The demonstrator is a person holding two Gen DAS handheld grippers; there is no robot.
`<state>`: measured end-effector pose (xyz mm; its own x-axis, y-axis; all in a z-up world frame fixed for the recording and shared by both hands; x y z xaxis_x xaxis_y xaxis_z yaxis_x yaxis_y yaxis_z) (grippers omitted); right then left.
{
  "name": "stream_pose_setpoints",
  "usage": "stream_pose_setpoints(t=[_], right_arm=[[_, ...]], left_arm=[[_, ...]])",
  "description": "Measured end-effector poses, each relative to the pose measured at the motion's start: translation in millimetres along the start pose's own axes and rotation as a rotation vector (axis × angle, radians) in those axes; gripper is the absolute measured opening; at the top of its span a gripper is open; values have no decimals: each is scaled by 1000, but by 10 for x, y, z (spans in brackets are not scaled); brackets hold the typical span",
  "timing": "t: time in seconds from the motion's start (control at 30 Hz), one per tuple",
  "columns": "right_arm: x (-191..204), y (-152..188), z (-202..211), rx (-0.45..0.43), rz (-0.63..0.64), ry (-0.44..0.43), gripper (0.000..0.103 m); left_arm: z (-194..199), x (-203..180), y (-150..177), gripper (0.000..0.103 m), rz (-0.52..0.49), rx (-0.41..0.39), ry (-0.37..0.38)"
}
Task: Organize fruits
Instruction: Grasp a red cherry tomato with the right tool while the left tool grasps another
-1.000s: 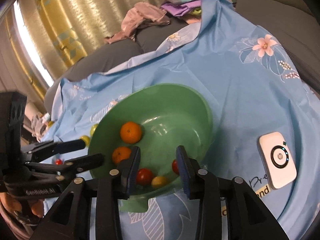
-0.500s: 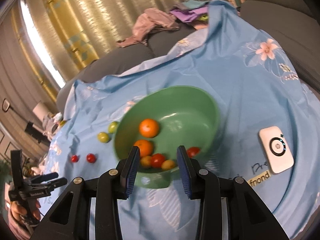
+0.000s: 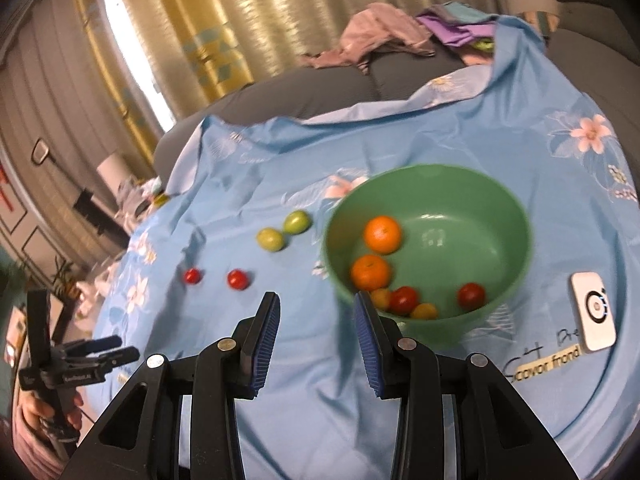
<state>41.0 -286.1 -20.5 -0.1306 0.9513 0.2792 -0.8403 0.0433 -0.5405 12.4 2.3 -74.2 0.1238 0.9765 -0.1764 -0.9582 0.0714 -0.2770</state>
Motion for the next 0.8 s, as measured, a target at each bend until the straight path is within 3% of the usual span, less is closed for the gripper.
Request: stream_pose_setpoints(t=[0.47,0.8], right_arm=[[696,138,-628,162,179,-25,39],[988,-24,-1153,231,278,-15,39]], left_arm=[[-10,137,25,78,-14,-45,72],[-130,238,-138,78,-23,-39,82]])
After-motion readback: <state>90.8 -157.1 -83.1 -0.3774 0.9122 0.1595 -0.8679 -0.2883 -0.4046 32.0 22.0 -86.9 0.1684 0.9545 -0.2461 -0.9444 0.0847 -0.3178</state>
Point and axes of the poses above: each gripper's, at about its wrist camera, not at the fingertips, and z roughly against the way its jaws point, x to its left, y to its underside, the point moved 8 cm from there along -z, roughly the way its jaws point, and after that the axes turned 15 degrees about x, right-handed, at the moved point
